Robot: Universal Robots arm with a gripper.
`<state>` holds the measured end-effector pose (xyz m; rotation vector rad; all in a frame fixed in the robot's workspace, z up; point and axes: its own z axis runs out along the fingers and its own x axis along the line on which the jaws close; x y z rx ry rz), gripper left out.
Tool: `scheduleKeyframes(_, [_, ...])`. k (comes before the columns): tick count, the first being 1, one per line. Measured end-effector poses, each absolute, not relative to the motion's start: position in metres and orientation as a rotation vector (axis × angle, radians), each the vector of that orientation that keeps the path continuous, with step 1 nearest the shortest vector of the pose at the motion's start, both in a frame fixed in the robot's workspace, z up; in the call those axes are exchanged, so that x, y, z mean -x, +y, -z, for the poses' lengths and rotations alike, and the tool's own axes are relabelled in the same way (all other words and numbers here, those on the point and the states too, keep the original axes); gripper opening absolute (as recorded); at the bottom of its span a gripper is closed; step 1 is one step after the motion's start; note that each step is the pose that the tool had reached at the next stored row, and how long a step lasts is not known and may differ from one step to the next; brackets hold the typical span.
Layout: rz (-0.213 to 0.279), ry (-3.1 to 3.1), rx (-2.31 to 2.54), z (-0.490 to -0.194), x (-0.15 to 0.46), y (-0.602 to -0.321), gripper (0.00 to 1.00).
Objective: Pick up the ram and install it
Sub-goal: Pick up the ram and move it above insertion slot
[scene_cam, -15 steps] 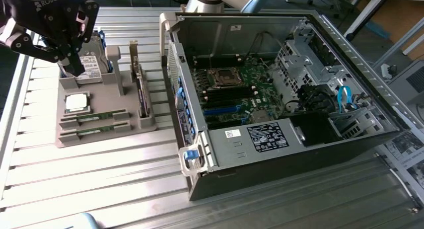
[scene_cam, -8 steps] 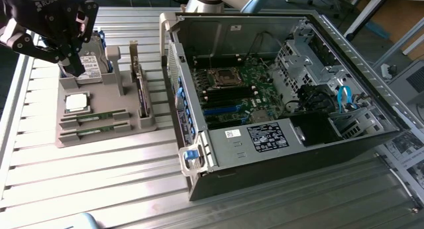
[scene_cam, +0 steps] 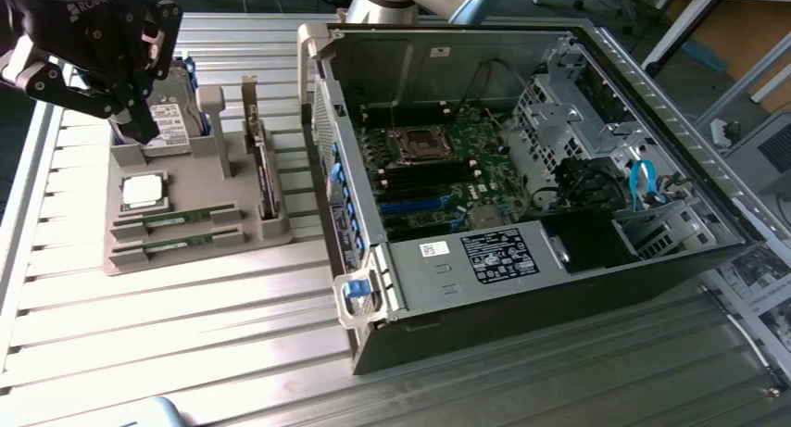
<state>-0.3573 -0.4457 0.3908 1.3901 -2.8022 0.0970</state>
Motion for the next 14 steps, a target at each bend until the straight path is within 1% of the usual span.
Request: scheduleKeyframes(14, [-0.112, -2.761, -1.464, -0.3905, 0.3573, -0.4456, 0.11])
